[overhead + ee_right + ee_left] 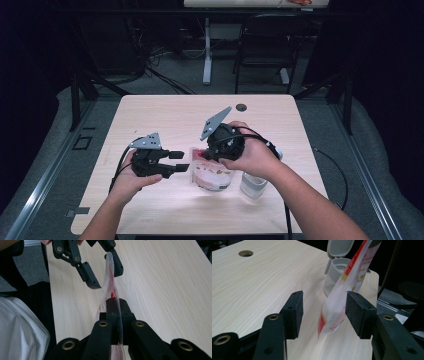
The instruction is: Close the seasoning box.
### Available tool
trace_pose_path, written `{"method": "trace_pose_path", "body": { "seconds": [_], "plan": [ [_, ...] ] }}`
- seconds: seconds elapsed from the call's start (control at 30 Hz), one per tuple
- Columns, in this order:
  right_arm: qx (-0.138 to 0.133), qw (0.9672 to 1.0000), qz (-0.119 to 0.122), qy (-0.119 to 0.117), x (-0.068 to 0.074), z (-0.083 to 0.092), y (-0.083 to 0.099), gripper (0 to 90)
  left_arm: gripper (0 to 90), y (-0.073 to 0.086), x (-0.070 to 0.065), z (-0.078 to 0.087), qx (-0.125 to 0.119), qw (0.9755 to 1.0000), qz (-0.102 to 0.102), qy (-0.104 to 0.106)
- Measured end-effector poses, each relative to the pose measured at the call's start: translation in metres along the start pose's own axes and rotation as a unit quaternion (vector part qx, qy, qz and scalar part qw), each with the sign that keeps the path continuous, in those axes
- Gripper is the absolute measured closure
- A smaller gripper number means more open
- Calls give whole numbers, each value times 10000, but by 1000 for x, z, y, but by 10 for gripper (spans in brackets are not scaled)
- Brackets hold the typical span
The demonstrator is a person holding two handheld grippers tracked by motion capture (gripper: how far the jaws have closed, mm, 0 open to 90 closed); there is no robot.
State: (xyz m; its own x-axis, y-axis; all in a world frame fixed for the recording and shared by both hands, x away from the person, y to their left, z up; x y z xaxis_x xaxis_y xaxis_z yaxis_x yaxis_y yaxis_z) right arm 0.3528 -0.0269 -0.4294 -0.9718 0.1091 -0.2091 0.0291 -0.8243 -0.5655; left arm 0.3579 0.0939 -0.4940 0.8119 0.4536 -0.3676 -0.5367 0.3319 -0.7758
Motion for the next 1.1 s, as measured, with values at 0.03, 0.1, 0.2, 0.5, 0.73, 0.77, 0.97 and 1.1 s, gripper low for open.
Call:
{"method": "trace_pose_path", "body": {
  "seconds": [0.03, 0.1, 0.2, 0.5, 0.73, 0.77, 0.97, 1.1],
  "plan": [
    [12, 10000, 24, 8, 0, 1, 0, 900, 487, 0, -1, -1, 15, 10000, -36, 8],
    [-2, 10000, 31, 37, -1, 4, -1, 900, 486, 2, -4, -4, 64, 9999, -80, 56],
    [-37, 10000, 22, 44, -2, 6, -3, 900, 485, 3, -7, -10, 115, 9998, -137, 97],
    [-35, 10000, 68, 25, 0, 10, -3, 900, 459, 8, -14, -24, 177, 9990, -198, 358],
    [-24, 9999, 105, 45, 0, 15, -4, 900, 458, 12, -17, -34, 272, 9986, -285, 348],
    [-32, 9999, 108, 51, 0, 16, -4, 900, 458, 13, -18, -36, 232, 9986, -263, 403],
    [-74, 9999, 141, 50, 1, 20, -9, 900, 455, 19, -18, -46, 334, 9981, -301, 420],
    [-77, 9998, 168, 55, 2, 21, -11, 900, 451, 20, -18, -49, 356, 9979, -325, 438]
  ]
}}
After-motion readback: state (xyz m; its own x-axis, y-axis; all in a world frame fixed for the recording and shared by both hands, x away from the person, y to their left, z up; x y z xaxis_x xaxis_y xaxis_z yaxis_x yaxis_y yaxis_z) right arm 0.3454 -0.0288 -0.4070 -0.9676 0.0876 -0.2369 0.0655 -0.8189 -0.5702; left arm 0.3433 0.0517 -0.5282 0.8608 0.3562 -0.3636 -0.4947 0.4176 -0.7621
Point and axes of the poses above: each handheld gripper's, and its own axes: z roughly backward along the jaws, y roughly out of its underside, x roughly to its left, the point moved 9 cm from there along -z, roughly forward along the jaws, and after that the axes turned 13 degrees about z, right-handed, at the moved point
